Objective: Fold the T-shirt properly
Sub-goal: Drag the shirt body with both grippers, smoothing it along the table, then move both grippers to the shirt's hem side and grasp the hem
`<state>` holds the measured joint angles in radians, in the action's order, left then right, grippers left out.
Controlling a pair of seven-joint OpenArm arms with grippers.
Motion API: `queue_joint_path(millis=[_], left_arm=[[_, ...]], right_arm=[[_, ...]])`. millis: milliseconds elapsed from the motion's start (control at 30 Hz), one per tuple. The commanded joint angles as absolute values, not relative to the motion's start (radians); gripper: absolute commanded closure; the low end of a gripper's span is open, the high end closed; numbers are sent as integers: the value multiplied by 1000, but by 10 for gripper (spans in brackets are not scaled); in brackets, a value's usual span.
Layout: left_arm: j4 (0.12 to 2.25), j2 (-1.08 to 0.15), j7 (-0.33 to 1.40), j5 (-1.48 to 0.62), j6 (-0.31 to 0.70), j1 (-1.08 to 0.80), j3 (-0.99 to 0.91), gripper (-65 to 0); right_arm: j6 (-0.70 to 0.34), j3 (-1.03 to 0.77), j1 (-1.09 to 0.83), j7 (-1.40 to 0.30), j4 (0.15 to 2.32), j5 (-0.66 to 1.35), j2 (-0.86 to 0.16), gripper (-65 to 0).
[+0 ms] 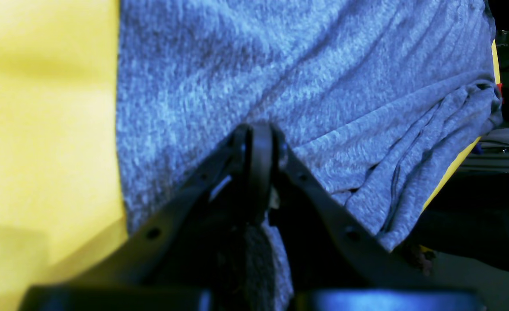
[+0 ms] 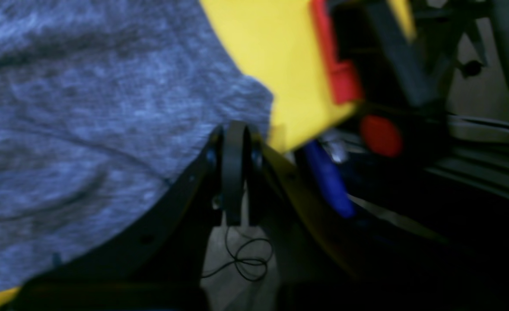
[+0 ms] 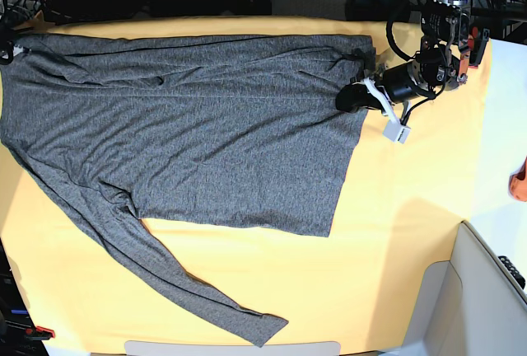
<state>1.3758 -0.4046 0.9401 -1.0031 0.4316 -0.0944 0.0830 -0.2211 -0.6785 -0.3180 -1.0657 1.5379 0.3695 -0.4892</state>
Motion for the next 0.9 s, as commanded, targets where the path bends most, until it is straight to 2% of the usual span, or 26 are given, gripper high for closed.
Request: queue_joint_path(millis=[0,267,600,867], left_arm=[[1363,-414,1007,-875,375,-108,87,-7],[1446,-415,1015,-877,375,-110,77,-13],[1557,-415,1061,-878,375,-102,74,-122],[1639,-415,1064,-878,375,-101,74,-130]], right_arm=[[-219,-687,-312,-1038,1554,364,-515,0],[-222,-688,-289,-1017,1558,364,-496,0],[-223,-690,-216,-1017,1664,364,-461,0],[-223,-688,-157,-1017,1675,364,-410,0]])
